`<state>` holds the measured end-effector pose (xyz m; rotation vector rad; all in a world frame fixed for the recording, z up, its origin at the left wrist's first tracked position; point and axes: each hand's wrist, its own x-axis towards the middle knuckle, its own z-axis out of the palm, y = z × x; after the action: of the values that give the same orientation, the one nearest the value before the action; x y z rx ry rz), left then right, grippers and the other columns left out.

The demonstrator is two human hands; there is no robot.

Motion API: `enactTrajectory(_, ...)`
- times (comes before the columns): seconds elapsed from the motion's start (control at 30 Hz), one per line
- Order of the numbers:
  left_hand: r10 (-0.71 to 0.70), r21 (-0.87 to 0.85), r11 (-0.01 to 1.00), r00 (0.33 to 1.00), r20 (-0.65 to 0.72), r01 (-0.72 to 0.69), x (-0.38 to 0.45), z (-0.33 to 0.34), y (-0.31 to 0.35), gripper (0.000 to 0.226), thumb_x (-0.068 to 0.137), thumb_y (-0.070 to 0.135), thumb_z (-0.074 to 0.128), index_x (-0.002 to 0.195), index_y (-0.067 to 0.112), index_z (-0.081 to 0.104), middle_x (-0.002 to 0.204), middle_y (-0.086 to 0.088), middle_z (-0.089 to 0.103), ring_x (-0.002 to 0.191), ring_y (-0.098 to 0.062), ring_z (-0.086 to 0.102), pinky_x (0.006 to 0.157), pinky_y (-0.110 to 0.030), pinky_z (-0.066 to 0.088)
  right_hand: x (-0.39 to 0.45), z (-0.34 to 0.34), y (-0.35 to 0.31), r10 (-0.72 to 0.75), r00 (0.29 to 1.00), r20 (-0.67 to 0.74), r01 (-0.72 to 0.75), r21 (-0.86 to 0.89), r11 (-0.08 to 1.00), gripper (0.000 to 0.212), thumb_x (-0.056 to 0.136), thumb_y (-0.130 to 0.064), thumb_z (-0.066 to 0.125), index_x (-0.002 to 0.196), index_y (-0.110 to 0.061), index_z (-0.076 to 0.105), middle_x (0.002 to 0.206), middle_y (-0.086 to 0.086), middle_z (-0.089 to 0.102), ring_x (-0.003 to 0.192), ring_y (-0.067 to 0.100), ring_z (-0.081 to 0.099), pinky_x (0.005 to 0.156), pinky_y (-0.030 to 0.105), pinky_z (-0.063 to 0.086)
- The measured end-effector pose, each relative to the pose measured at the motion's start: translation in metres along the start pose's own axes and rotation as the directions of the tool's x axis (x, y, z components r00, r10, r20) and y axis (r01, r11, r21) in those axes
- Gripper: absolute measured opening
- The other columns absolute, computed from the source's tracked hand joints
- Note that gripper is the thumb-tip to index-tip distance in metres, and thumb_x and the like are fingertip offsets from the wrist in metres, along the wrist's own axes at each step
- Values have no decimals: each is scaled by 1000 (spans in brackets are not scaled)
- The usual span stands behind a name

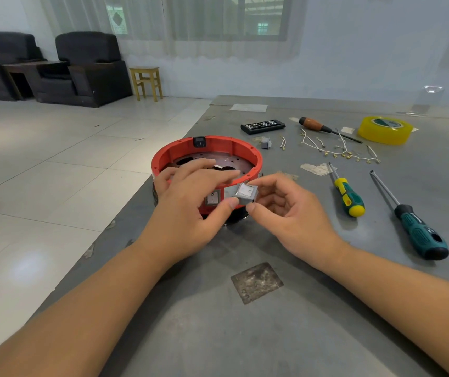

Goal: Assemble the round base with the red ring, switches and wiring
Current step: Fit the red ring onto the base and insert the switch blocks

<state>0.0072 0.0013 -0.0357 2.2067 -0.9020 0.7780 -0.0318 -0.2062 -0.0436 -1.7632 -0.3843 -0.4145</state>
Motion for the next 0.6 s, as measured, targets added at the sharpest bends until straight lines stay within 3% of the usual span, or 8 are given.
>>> enactTrajectory(0.13, 36, -13, 999, 999, 10, -35, 0, 2, 4, 43, 91, 47, 69, 132, 33, 70, 132, 22, 58, 139, -1, 47, 113, -44, 25, -2, 0, -1, -48, 998, 33, 49, -23, 999, 35, 89, -13, 74, 113, -38, 71, 105, -3, 72, 90, 24, 69, 86, 38, 60)
enactTrajectory(0.27, 32, 4, 999, 998, -59, -32, 0, 3, 4, 39, 85, 55, 68, 111, 26, 75, 116, 21, 58, 125, -6, 53, 107, -35, 26, -1, 0, -1, 14, 998, 58, -23, 143, 989, 37, 90, -12, 67, 125, -23, 66, 118, 8, 71, 100, 30, 70, 94, 38, 58)
enactTrajectory(0.4, 12, 14, 1000, 999, -42, -12, -1, 8, 6, 42, 81, 58, 70, 95, 19, 71, 107, 11, 68, 116, -11, 57, 100, -38, 34, 2, 2, -5, 70, 997, 14, -72, 251, 965, 28, 86, -16, 79, 110, -11, 65, 110, 9, 75, 98, 27, 73, 86, 31, 59)
enactTrajectory(0.53, -6, -9, 1000, 1000, 3, 6, -1, 7, 6, 44, 80, 63, 70, 98, 22, 69, 108, 11, 66, 116, -7, 53, 101, -34, 33, 3, -2, -3, 51, 999, 8, -52, 206, 977, 19, 89, -4, 74, 108, -6, 71, 105, 11, 77, 101, 33, 72, 89, 32, 60)
enactTrajectory(0.6, 10, -37, 999, 1000, 11, -10, -2, 5, 5, 39, 85, 60, 68, 109, 29, 69, 109, 15, 65, 119, -1, 49, 103, -33, 31, 4, -2, -3, 43, 999, -1, -42, 179, 983, 17, 90, 0, 73, 104, -10, 74, 102, 15, 75, 95, 27, 73, 90, 31, 59)
